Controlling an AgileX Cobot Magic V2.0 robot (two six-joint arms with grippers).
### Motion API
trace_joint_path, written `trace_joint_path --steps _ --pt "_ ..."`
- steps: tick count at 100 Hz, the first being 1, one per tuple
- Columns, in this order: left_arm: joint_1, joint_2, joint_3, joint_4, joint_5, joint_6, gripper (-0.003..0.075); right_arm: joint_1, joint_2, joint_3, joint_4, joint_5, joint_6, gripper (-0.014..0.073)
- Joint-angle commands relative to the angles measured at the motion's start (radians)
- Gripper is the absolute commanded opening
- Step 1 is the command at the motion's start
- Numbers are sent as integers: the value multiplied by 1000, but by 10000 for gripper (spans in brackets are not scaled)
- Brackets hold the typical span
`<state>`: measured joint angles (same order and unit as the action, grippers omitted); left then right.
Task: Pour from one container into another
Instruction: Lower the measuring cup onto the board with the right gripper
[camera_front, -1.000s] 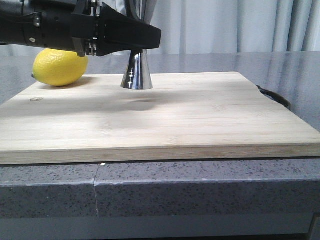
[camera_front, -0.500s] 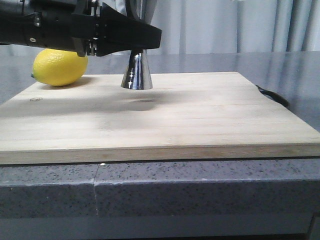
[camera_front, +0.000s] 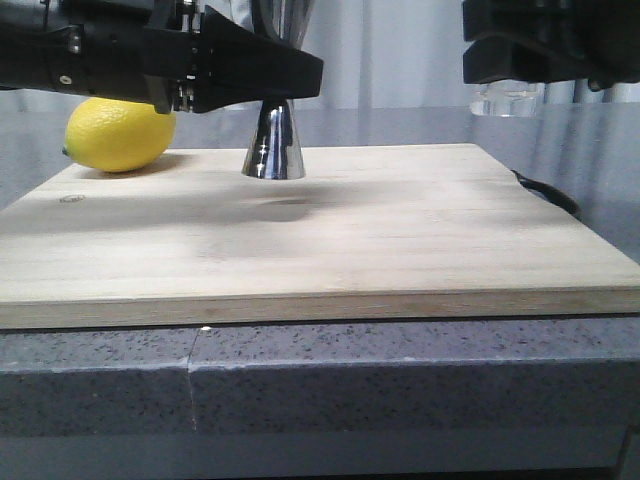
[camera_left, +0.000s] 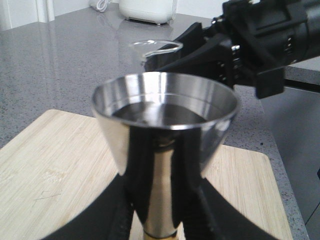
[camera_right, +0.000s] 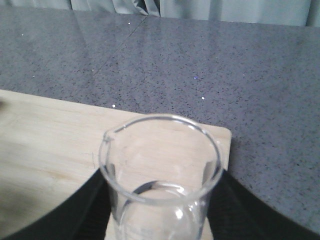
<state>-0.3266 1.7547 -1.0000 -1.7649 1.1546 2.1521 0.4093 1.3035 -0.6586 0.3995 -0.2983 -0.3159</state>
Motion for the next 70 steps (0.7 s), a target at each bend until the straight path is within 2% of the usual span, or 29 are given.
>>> trace_joint_path --steps 1,37,70 --pt "-11 -43 -30 -100 90 -3 145 18 16 -22 -6 -155 18 291" --pt "-11 -43 -30 -100 90 -3 145 79 190 -22 -6 -389 25 291" --pt "-11 -43 -30 -100 90 -3 145 80 265 -22 -6 -410 25 292"
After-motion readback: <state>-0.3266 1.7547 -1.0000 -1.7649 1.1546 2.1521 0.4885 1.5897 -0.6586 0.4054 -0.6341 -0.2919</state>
